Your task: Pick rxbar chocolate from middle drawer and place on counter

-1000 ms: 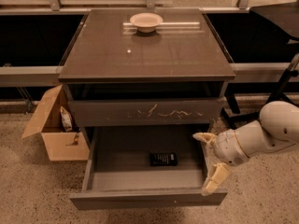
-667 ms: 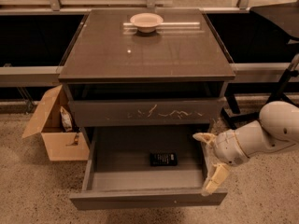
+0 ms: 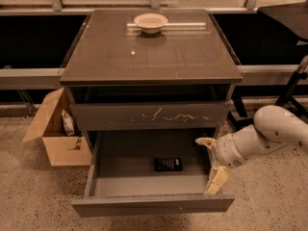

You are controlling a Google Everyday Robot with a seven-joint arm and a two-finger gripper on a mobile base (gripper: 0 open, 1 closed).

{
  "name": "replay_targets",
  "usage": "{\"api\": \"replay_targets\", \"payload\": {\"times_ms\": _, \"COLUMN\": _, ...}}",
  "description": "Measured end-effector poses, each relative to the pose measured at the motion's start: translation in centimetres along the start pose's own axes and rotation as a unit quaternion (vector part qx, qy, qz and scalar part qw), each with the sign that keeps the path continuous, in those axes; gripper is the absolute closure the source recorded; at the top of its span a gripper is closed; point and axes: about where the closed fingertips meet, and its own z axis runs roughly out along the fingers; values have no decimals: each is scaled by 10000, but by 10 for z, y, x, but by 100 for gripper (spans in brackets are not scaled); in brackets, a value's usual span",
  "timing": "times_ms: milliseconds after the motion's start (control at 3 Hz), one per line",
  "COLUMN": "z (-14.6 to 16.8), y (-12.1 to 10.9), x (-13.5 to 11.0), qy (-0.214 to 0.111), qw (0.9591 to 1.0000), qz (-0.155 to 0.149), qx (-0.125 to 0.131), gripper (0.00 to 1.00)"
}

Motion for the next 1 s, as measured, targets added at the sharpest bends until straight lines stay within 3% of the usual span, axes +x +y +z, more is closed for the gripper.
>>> {"api": "replay_targets", "payload": {"times_ms": 333, "z": 27, "y": -33, "x": 39, "qy": 141, "qw": 9998, "qz": -103, "qx": -67, "gripper": 0}}
{"api": "replay_targets", "payload": {"times_ms": 667, "z": 47, "y": -54, "x": 62, "qy": 163, "qw": 9997, "qz": -144, "qx": -99, "gripper": 0}}
{"api": "replay_targets", "payload": {"times_ms": 1000, "z": 76, "y": -89, "x": 73, "qy": -122, "qw": 9998, "qz": -135, "qx": 53, "gripper": 0}}
